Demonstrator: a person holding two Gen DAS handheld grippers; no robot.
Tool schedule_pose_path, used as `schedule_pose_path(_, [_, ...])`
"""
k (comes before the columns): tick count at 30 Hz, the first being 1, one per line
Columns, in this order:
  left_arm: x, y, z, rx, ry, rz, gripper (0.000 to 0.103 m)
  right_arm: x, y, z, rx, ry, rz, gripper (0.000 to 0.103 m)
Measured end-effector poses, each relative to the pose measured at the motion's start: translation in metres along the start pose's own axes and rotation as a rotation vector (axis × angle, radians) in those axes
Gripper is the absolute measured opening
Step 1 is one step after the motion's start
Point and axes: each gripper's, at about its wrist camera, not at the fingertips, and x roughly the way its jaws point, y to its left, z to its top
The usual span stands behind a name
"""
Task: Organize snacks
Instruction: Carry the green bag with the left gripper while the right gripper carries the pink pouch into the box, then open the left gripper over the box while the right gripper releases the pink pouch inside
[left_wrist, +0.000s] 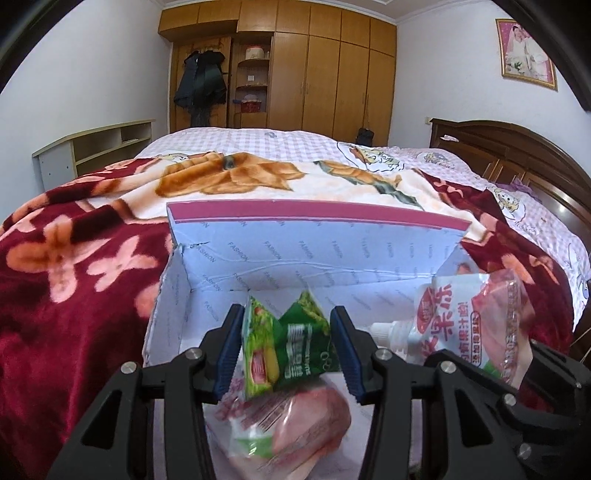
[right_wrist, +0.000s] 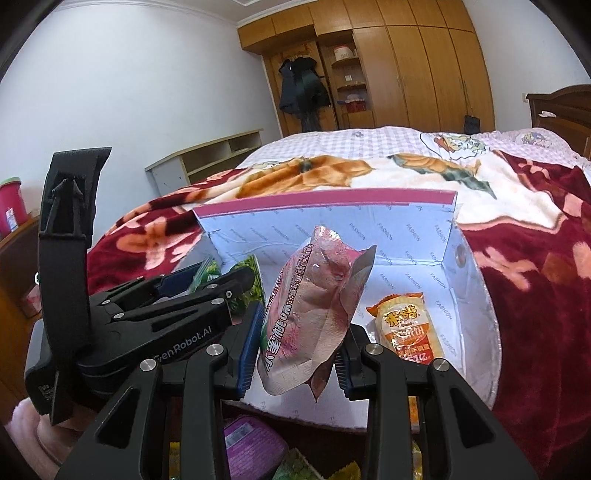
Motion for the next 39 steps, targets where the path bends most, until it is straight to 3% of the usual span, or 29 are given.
schedule_pose_path(11, [0.019,0.007,-0.003,-0.014,0.048,0.009,0.050,0.016,-0.004,-0.005,0.034,0.053,-0.022,0.037])
schedule_pose_path(16, [0.018,0.006,-0.003,-0.009,0.053,0.012,0.051,0.017,-0.009,-0.007,0.062,0.077,-0.004,0.055])
schedule_pose_path(20, [0.015,0.005,-0.002,-0.011,0.049,0.020,0.063,0.014,-0.011,-0.007,0.070,0.065,-0.024,0.065])
schedule_pose_path(24, [0.009,0.005,0.001,-0.019,0.045,0.008,0.065,0.008,-0.014,-0.004,0.079,0.046,-0.036,0.075])
schedule_pose_path(30, [-0.004,0.005,0.004,-0.010,0.024,0.035,0.080,-0.001,-0.012,0.001,0.073,0.023,-0.055,0.077])
schedule_pose_path(39, [-0.027,0.001,0.004,0.004,0.008,0.037,0.083,-0.018,-0.009,0.001,0.064,-0.004,-0.069,0.082])
